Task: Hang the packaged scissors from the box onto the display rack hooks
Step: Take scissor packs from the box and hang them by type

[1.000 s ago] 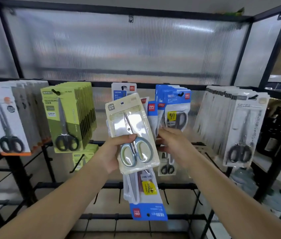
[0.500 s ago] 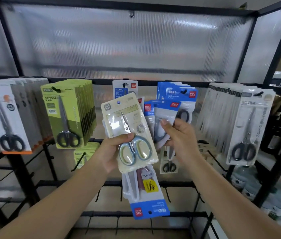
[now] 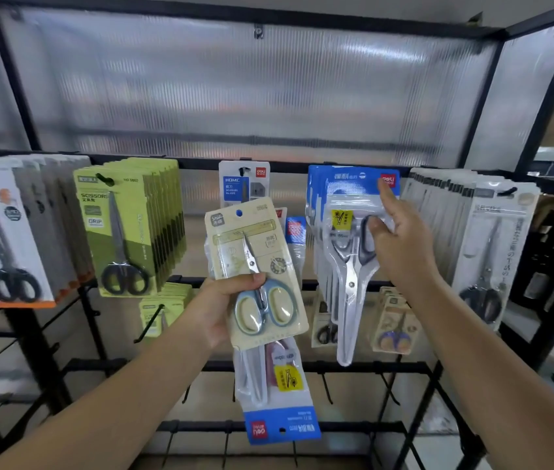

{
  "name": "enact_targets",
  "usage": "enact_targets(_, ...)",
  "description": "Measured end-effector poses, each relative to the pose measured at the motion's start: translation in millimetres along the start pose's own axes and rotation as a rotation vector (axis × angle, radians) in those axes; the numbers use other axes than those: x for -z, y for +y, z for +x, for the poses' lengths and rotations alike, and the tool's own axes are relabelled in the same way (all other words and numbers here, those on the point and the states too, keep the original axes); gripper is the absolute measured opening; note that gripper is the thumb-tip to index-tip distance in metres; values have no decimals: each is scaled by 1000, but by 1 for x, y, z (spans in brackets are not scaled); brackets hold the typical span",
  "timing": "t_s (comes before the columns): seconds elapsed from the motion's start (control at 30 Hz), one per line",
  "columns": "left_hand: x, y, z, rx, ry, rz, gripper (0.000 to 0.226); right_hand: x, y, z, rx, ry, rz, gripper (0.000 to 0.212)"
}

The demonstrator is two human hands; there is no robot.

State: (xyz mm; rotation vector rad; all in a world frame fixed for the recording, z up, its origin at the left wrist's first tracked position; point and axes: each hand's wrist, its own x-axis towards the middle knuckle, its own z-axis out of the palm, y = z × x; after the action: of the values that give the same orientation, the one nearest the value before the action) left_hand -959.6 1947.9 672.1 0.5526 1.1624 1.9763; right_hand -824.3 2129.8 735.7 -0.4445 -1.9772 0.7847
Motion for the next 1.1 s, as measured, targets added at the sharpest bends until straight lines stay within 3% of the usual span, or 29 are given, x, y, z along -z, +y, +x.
enact_targets(0.23, 0, 1, -1, -9, -12, 13, 40, 7, -4, 0, -56, -25, -119, 52)
enact_targets(0.5, 2, 6, -7, -34, -7, 37, 49, 1, -6, 11, -128, -186, -283, 58)
enact_targets(0.6, 3, 7, -8, -49, -8, 18, 46, -7, -2, -1, -100, -83, -308, 62)
enact_targets(0.7, 4, 10, -7, -65, 8, 5, 40, -22, -2, -25, 12, 75, -152, 42)
enact_targets(0.77, 3, 12, -5, -64, 1, -5, 34, -36, -8, -37, -113, -145, 1, 28)
enact_targets(0.83, 2, 13, -4, -66, -18, -17, 29, -49, -19, -46, -363, -491, 224, 20)
enact_targets(0.87, 2, 12, -3, -69, -28, -27, 27, -54, -23, -48, -473, -582, 379, 22)
enact_targets(0.93, 2, 12, -2, -81, -42, -49, 23, -61, -29, -51, -562, -571, 592, 26)
enact_targets(1.1, 3, 15, -3, -97, -49, -24, 32, -67, -31, -50, -515, -412, 631, 17)
